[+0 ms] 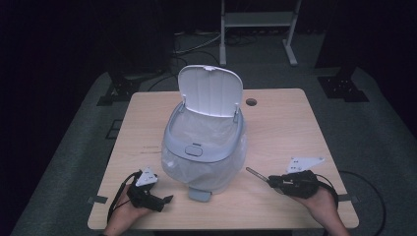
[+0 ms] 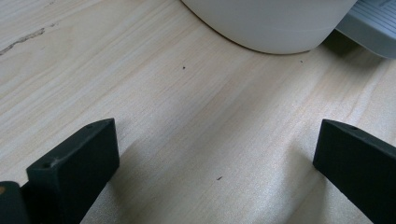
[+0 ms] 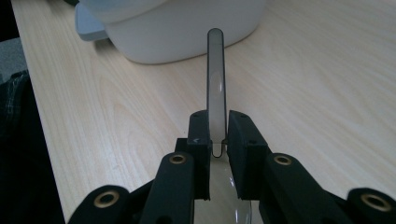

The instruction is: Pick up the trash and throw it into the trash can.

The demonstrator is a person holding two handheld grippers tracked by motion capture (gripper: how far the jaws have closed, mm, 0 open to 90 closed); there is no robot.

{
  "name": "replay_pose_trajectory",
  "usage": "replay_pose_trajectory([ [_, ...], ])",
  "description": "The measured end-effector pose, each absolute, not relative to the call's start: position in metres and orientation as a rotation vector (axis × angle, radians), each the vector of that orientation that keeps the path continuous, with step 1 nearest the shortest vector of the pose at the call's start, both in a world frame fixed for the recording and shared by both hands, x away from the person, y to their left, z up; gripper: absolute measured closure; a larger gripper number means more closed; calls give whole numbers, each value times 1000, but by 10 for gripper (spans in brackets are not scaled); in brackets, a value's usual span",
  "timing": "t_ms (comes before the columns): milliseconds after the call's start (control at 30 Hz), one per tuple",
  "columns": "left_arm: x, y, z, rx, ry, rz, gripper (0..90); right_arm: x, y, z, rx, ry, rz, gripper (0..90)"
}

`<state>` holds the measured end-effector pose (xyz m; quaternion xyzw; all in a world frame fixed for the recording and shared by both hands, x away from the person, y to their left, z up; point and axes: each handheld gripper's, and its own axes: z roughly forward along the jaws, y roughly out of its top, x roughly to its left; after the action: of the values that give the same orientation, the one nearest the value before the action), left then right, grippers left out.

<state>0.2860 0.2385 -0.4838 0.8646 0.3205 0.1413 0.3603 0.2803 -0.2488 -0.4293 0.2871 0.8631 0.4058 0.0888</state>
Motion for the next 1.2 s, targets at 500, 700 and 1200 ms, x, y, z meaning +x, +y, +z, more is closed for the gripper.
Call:
replay_pose_trajectory([
  [500,286,239,-484,2231,826,363,0,285,-251,-400,820,2508,1277,788],
  [700,286,239,-484,2231,826,363,0,287,-255,-384,813,2474,1327,788],
  [1200,286,239,-484,2231,826,363,0,289,-265,-339,761,2390,1428,788],
])
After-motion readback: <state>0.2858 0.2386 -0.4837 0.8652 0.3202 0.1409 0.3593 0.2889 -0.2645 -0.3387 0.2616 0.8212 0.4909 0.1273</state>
